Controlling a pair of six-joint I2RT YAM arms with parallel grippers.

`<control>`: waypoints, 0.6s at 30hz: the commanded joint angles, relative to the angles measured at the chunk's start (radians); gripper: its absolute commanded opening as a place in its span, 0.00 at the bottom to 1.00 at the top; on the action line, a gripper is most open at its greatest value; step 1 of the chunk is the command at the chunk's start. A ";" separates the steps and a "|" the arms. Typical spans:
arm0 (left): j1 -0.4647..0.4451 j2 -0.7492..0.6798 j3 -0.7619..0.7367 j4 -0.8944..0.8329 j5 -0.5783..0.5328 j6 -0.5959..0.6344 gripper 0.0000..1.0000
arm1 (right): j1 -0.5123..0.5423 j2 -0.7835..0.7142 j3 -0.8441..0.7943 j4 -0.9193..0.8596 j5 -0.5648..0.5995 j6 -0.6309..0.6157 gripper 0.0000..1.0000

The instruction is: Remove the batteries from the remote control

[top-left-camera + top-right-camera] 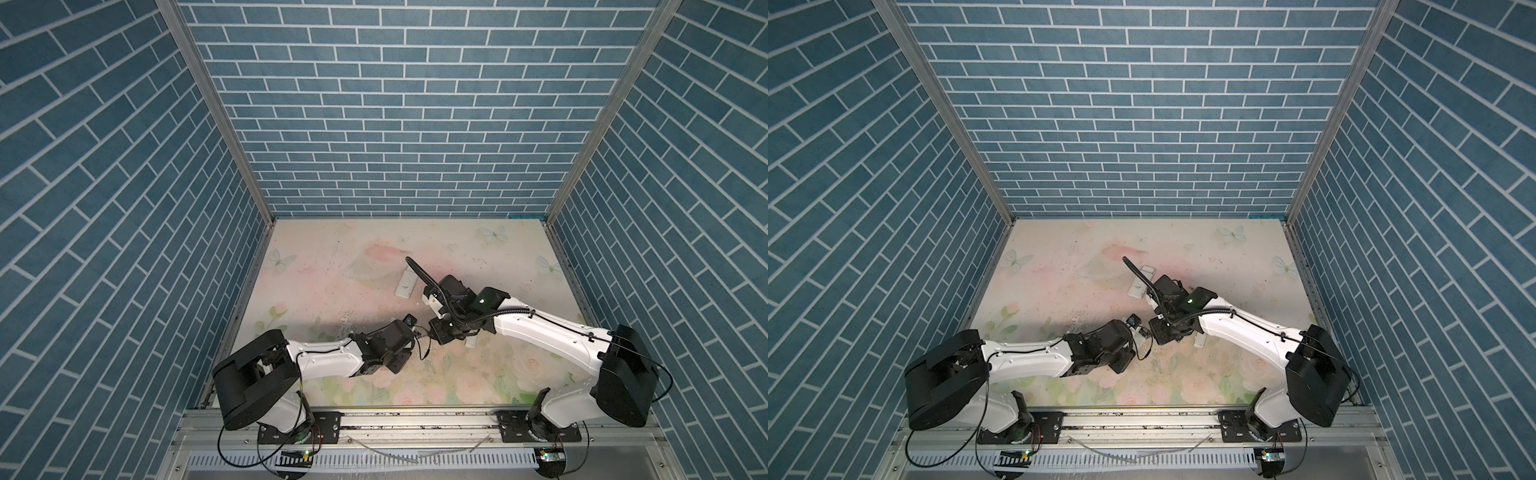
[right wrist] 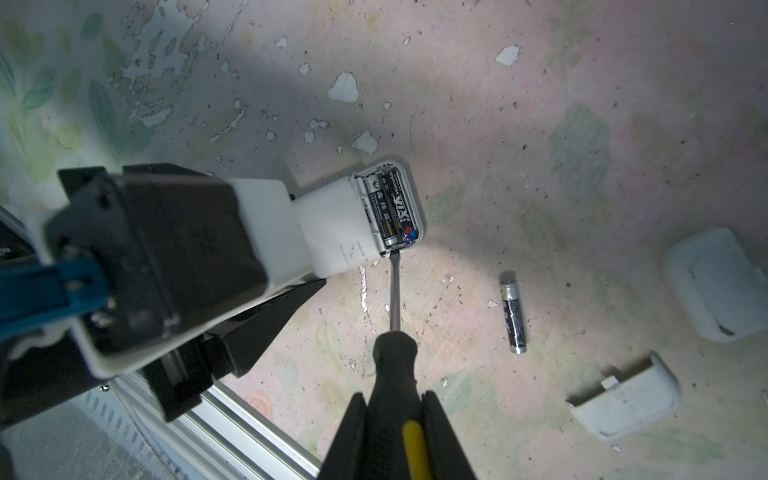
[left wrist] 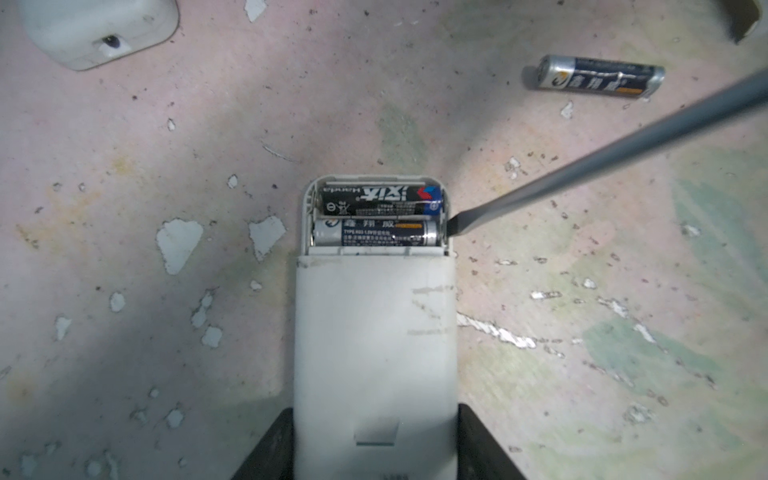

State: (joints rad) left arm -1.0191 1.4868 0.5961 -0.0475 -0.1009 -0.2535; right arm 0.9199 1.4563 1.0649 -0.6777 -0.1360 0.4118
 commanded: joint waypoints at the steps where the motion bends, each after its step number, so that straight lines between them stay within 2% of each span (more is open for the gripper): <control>1: -0.039 0.066 -0.021 0.015 0.149 0.033 0.42 | 0.005 -0.034 -0.030 0.172 -0.049 0.014 0.00; 9: -0.039 0.070 -0.024 0.020 0.150 0.034 0.42 | 0.023 -0.020 -0.036 0.140 -0.026 0.017 0.00; 18: -0.039 0.068 -0.023 0.007 0.141 0.037 0.41 | 0.005 0.002 0.055 -0.076 0.074 -0.074 0.00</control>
State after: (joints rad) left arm -1.0199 1.4902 0.5961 -0.0391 -0.0998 -0.2489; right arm 0.9306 1.4460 1.0576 -0.6998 -0.1062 0.3901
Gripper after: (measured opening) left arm 0.574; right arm 0.220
